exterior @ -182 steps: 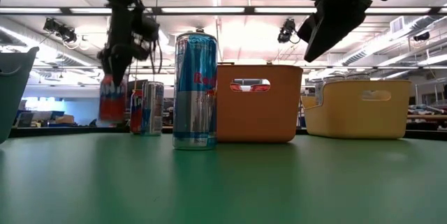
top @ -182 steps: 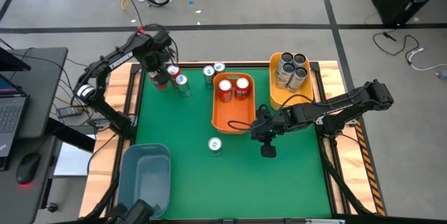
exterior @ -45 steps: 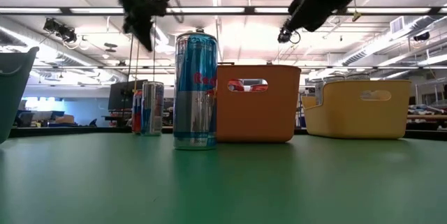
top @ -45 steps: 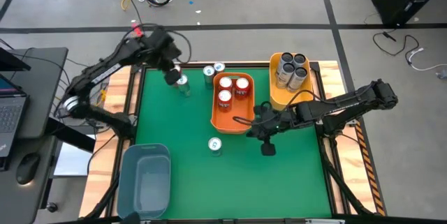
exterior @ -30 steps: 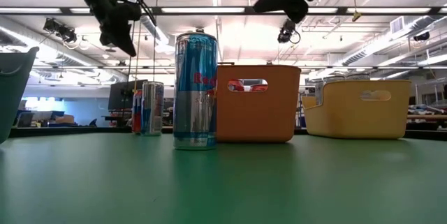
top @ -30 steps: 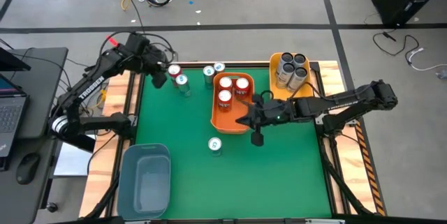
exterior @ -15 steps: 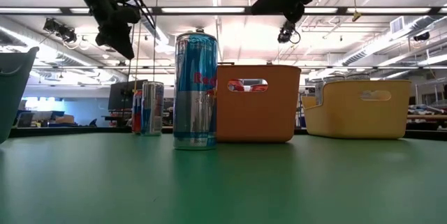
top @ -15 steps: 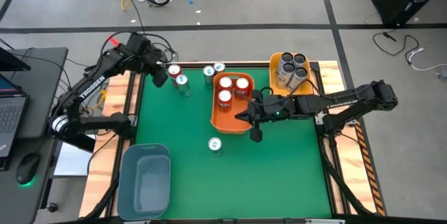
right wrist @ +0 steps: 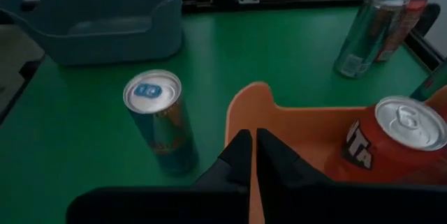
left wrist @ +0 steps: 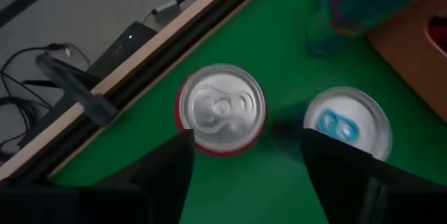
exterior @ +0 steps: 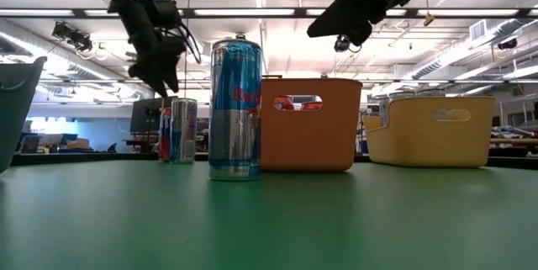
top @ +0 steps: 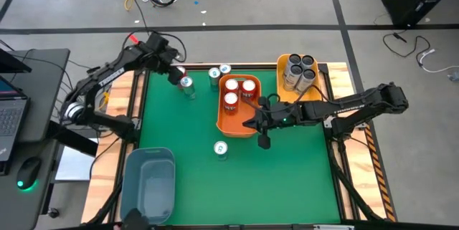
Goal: Sort soda cans
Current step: Put the orange soda can into the orange bin
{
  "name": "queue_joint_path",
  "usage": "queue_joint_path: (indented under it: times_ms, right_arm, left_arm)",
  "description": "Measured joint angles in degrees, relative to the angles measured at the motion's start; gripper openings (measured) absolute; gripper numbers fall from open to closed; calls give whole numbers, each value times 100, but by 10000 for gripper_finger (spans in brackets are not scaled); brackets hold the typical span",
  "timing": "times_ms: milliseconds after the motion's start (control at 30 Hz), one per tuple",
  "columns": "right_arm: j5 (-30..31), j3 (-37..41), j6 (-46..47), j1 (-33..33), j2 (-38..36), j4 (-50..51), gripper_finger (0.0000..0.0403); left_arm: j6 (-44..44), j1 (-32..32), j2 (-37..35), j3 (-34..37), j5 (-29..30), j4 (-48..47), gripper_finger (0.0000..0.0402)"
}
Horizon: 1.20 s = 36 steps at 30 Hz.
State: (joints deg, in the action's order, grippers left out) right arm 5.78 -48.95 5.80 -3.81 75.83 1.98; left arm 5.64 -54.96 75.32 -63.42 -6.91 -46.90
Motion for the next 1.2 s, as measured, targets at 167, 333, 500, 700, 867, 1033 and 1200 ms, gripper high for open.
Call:
queue_joint_path:
  times_ms: [167, 333, 500, 700, 867, 1033, 1200]
  right_arm:
    - [-8, 2, 0, 0, 0, -7, 12]
    - [-11, 2, 0, 4, 0, -7, 14]
    - [-13, 2, 0, 4, 0, -20, 13]
    - [-15, 2, 0, 11, 0, -21, 16]
    - [-15, 2, 0, 11, 0, -20, 16]
    - [-15, 2, 0, 11, 0, -20, 18]
    - [-15, 2, 0, 11, 0, -20, 18]
  left_arm:
    - [-7, 0, 389, 0, 230, 126, 295]
    - [1, 0, 628, 0, 432, 226, 307]
    - [1, 4, 697, 0, 454, 455, 308]
    - [1, 4, 856, -7, 451, 440, 308]
    - [142, 25, 1036, -22, 476, 600, 308]
    - [331, 113, 1055, -15, 582, 811, 301]
    - [576, 190, 1045, -17, 824, 857, 248]
